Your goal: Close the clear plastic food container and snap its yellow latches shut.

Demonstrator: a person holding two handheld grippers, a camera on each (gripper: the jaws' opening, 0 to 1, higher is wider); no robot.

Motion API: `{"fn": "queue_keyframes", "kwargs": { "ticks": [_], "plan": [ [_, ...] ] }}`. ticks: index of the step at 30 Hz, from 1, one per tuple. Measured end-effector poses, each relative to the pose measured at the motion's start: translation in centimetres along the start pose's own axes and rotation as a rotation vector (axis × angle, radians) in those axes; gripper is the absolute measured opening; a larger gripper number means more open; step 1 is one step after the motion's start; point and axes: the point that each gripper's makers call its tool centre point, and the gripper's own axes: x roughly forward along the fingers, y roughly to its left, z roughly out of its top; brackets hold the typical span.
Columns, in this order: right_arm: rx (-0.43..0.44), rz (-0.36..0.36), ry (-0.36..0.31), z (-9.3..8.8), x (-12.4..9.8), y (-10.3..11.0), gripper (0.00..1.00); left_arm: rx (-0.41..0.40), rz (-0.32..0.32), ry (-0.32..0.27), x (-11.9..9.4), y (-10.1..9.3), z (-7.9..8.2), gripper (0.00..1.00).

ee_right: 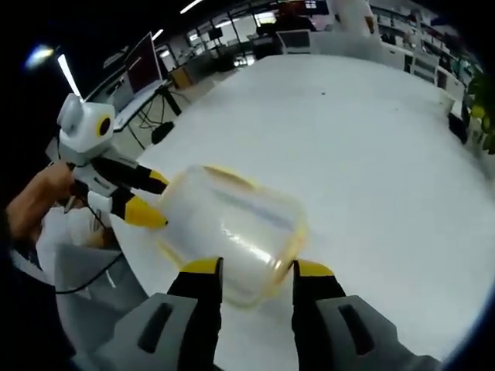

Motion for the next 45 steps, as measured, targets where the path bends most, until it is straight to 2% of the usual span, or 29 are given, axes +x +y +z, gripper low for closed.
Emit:
{"fn": "queue_keyframes", "kwargs": {
  "ticks": [18,33,45],
  "plan": [
    [-0.009,0.007,0.013,-1.1,-0.4,1.3,0.32,-0.01,0.008,0.011,-0.9,-0.6,-1.6,0.32],
    [-0.004,0.024,0.014,-1.1,-0.4,1.1,0.34,-0.03,0.009,0.01,-1.0,-0.6,-1.7,0.33],
    [-0.129,0.018,0.016,-0.6,-1.0,1.1,0.34,0.037,0.007,-0.006,-1.3,-0.8,-1.3,0.39]
  ]
}}
